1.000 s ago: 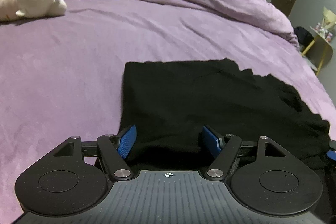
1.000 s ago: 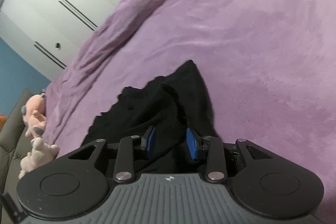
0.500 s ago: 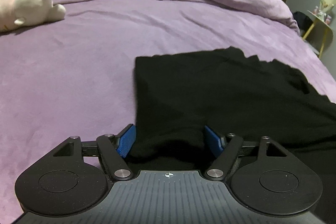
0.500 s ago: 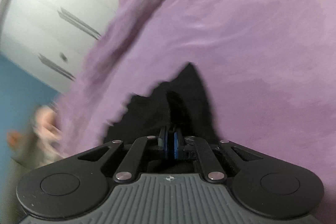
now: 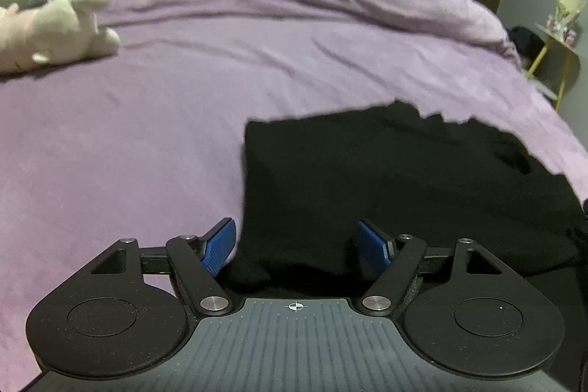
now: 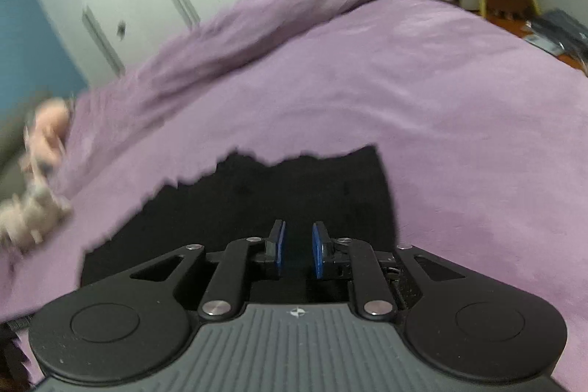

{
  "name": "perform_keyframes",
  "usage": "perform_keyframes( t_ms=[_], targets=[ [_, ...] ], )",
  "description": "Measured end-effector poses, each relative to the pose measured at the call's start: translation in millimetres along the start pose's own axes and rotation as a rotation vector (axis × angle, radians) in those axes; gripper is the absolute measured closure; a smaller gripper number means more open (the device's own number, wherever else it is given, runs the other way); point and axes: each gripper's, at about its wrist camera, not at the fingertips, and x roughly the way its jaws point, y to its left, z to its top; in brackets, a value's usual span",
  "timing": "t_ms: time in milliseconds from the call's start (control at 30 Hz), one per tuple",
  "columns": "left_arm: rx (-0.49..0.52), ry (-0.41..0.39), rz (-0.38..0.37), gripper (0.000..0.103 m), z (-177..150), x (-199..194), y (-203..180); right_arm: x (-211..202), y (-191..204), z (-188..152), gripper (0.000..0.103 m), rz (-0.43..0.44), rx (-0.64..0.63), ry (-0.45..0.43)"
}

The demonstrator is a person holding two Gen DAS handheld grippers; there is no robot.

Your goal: Fold small clothes

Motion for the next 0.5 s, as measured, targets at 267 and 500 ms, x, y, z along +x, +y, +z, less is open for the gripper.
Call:
perform_keyframes(
  t_ms=[267, 500],
  targets=[
    [-0.011, 0.046, 0.089, 0.005, -11.6, 26.0, 0.1, 21.0, 10.7, -18.3, 0.095, -0.110, -0.204, -0.005],
    [-0.015, 0.070, 0.087, 0.011, -20.5, -10.3, 5.8, -37.8, 15.9, -37.5, 0.062, 0.029, -0.133, 0.045]
  ],
)
